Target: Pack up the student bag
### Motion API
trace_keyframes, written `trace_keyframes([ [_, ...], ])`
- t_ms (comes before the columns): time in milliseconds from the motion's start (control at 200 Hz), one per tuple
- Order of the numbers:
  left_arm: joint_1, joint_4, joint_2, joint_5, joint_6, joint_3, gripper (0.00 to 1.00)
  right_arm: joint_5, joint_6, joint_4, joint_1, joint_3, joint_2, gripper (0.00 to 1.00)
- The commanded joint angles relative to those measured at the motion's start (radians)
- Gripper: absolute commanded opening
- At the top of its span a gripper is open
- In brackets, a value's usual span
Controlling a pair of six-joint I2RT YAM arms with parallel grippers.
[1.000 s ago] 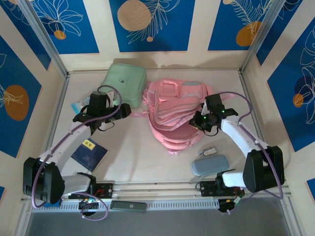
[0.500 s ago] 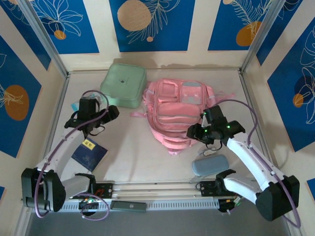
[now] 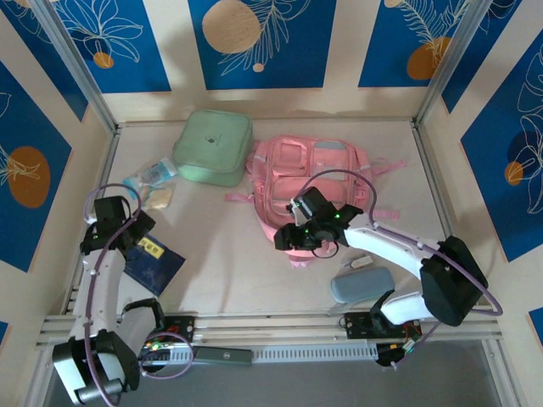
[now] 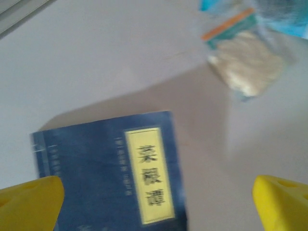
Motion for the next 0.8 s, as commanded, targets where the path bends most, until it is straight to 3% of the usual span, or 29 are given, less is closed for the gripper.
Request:
trace_keyframes([
  [0,0.056,-0.039,0.021,-0.055,-0.009,-0.036,0.99,-0.054,-0.009,0.083,0.003,0.008,0.031,0.52],
  [115,0.096,-0.054,0.036,-0.02,-0.07,-0.071,0.99,-0.063,-0.013,0.115,0.001,0.002,0.051,0.51],
  [290,0.096,-0.053,-0.015,-0.087,-0.185,-0.16,0.99,-0.09,-0.023,0.119,-0.011,0.025,0.099,0.51],
  [400,0.096,0.05,0.012,0.024,-0.13,-0.206,1.0,-0.088,-0.03,0.121,-0.016,0.024,0.107,0.51],
  [655,0.08,0.161,0.088,0.142,-0.061,-0.237,0.99,-0.097,-0.018,0.13,-0.04,0.001,0.113,0.5],
  [790,-0.027,0.185,0.139,0.146,-0.046,-0.224,0.93,-0.103,0.0,0.144,-0.052,-0.013,0.123,0.5],
])
